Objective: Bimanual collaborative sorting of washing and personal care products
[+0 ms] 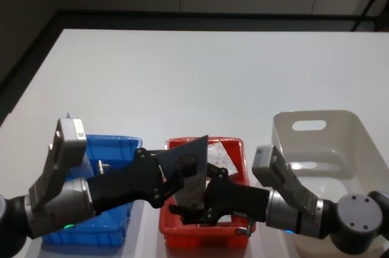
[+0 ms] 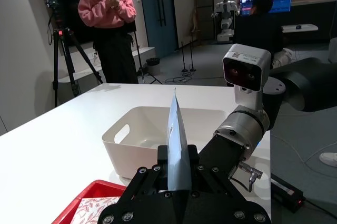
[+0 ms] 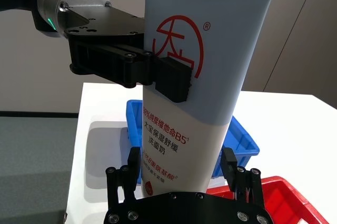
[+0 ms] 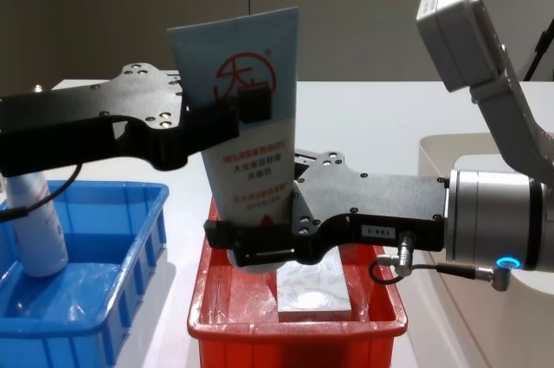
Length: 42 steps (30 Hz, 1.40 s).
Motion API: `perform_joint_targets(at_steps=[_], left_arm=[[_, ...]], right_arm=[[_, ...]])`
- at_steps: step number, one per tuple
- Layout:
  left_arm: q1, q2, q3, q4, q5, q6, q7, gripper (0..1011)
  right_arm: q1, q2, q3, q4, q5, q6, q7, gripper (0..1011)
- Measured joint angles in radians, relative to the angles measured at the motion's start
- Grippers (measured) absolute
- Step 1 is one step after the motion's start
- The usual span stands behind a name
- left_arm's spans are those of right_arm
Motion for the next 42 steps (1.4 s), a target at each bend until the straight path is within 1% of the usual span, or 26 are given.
perform_joint_targets(at_steps=[1,3,5,6,8,9,12,15,29,42], left_arm=[[0.000,0.000,0.000,0.000,0.000,0.000,0.000,204],[0.000,0.000,0.000,0.000,0.000,0.000,0.000,204],[0.000,0.000,0.000,0.000,0.000,0.000,0.000,204],[0.000,0.000,0.000,0.000,0.000,0.000,0.000,204],[0.000,0.000,0.000,0.000,0.000,0.000,0.000,204],[0.000,0.000,0.000,0.000,0.000,0.000,0.000,204],[0.000,0.000,0.000,0.000,0.000,0.000,0.001,204],[0.000,0.000,0.000,0.000,0.000,0.000,0.001,204],[0.000,0.000,0.000,0.000,0.000,0.000,0.000,204],[0.000,0.000,0.000,0.000,0.000,0.000,0.000,204]], right_arm=[[0.000,0.000,0.000,0.000,0.000,0.000,0.000,963],[0.000,0.000,0.000,0.000,0.000,0.000,0.000,903],[0.000,0.000,0.000,-0.001,0.000,0.001,0.000,868],[-0.001,0.000,0.000,-0.001,0.000,0.001,0.000,819],[-0.001,0.001,0.000,-0.001,0.000,0.001,0.000,787],[-0.001,0.001,0.001,-0.001,0.000,0.001,0.000,736],[-0.001,0.001,0.001,-0.001,0.000,0.001,-0.001,655],[-0.001,0.001,0.001,-0.002,0.000,0.001,-0.001,606],[-0.001,0.001,0.001,-0.002,0.000,0.001,-0.001,548],[-0.001,0.001,0.001,-0.002,0.000,0.001,-0.001,546]])
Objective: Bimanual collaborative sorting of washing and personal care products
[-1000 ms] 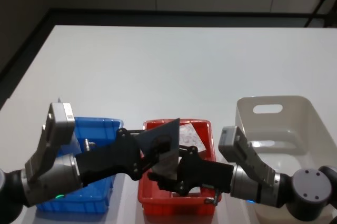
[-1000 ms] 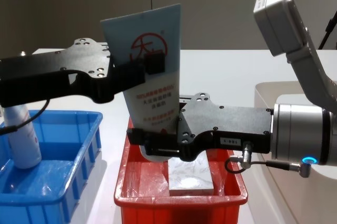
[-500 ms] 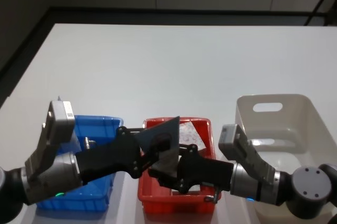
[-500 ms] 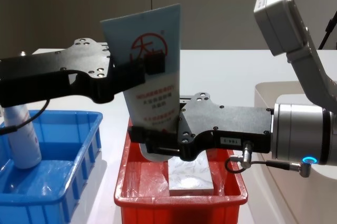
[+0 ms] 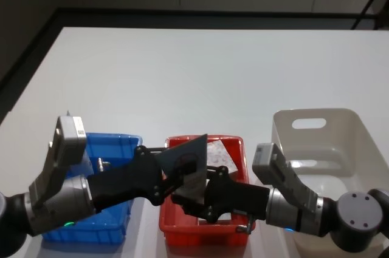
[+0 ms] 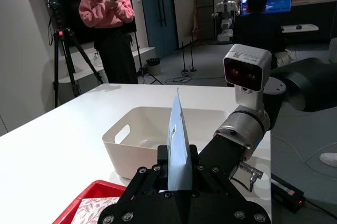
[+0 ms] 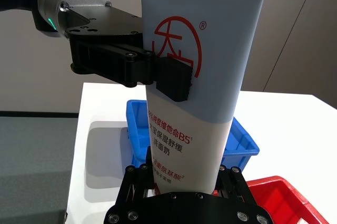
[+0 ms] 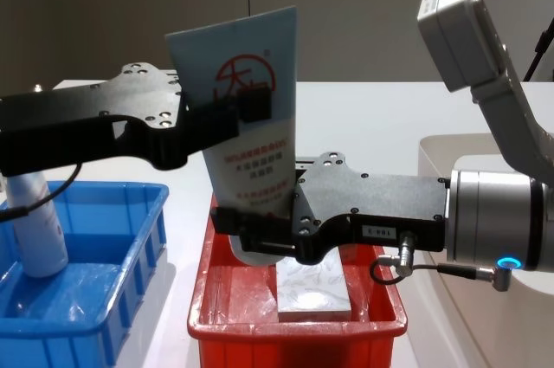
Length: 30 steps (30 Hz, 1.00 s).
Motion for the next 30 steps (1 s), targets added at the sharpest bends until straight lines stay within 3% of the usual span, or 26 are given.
perform_joint_targets(at_steps=[10,15,18,21,30], left_arm=[[0.000,0.000,0.000,0.000,0.000,0.000,0.000,210],[0.000,0.000,0.000,0.000,0.000,0.000,0.000,318],[0.000,0.000,0.000,0.000,0.000,0.000,0.000,458],[0.000,0.000,0.000,0.000,0.000,0.000,0.000,509],[0.000,0.000,0.000,0.000,0.000,0.000,0.000,810]], right_arm=[[0.000,0.000,0.000,0.000,0.000,0.000,0.000,546],[0.000,0.000,0.000,0.000,0.000,0.000,0.000,546],[0.000,0.000,0.000,0.000,0.000,0.000,0.000,546],[0.000,0.000,0.000,0.000,0.000,0.000,0.000,546],[0.000,0.000,0.000,0.000,0.000,0.000,0.000,546]])
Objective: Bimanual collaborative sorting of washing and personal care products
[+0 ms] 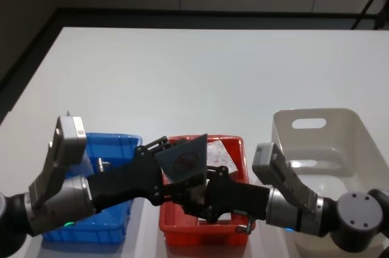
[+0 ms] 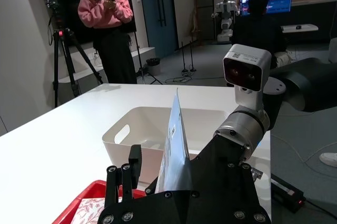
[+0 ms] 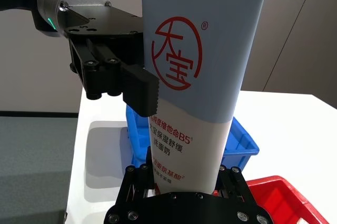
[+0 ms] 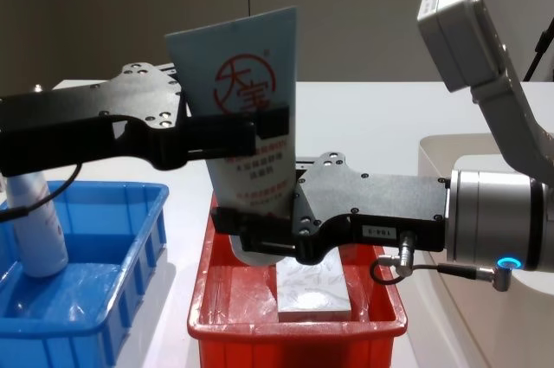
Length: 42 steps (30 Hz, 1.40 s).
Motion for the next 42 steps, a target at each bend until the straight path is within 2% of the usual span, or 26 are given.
perform_joint_targets(at_steps=[6,8,26,35,42], left_arm=[[0.000,0.000,0.000,0.000,0.000,0.000,0.000,977],[0.000,0.000,0.000,0.000,0.000,0.000,0.000,1000],[0.000,0.000,0.000,0.000,0.000,0.000,0.000,1002],[0.000,0.000,0.000,0.000,0.000,0.000,0.000,1001],[0.000,0.000,0.000,0.000,0.000,0.000,0.000,1002]], right_arm=[[0.000,0.000,0.000,0.000,0.000,0.000,0.000,546],[0.000,0.000,0.000,0.000,0.000,0.000,0.000,546],[0.000,0.016,0.014,0.006,0.038,-0.017,0.033,546],[-0.016,0.055,0.040,-0.018,0.061,-0.020,0.038,546],[-0.036,0.087,0.069,-0.044,0.065,-0.018,0.010,546]])
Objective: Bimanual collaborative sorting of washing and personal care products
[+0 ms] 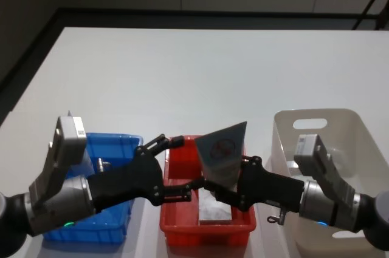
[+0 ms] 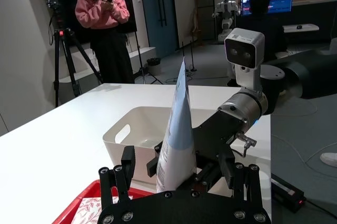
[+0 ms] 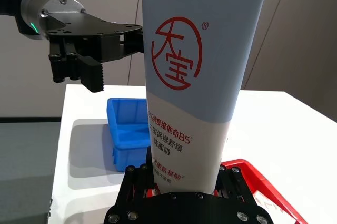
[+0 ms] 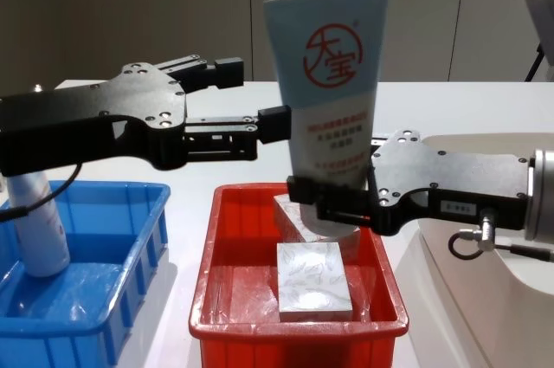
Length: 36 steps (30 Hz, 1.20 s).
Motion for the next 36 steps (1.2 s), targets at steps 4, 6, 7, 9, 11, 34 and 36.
perform_joint_targets(at_steps=[4,6,7,9,11,34,36], left_arm=[[0.000,0.000,0.000,0.000,0.000,0.000,0.000,1001],[0.000,0.000,0.000,0.000,0.000,0.000,0.000,1001],[0.000,0.000,0.000,0.000,0.000,0.000,0.000,1001],[0.000,0.000,0.000,0.000,0.000,0.000,0.000,1001],[0.000,0.000,0.000,0.000,0.000,0.000,0.000,1001],[0.000,0.000,0.000,0.000,0.000,0.000,0.000,1001],[0.000,0.000,0.000,0.000,0.000,0.000,0.000,1001]], right_arm=[[-0.012,0.010,0.019,-0.008,-0.002,0.003,-0.027,546],[-0.017,0.013,0.028,-0.011,-0.004,0.004,-0.039,546],[-0.021,0.015,0.036,-0.014,-0.006,0.005,-0.050,546],[-0.025,0.016,0.044,-0.016,-0.008,0.006,-0.060,546],[-0.032,0.019,0.055,-0.020,-0.011,0.010,-0.075,546],[-0.128,0.047,0.199,-0.078,-0.030,0.036,-0.204,546],[-0.139,0.050,0.215,-0.083,-0.031,0.039,-0.216,546]])
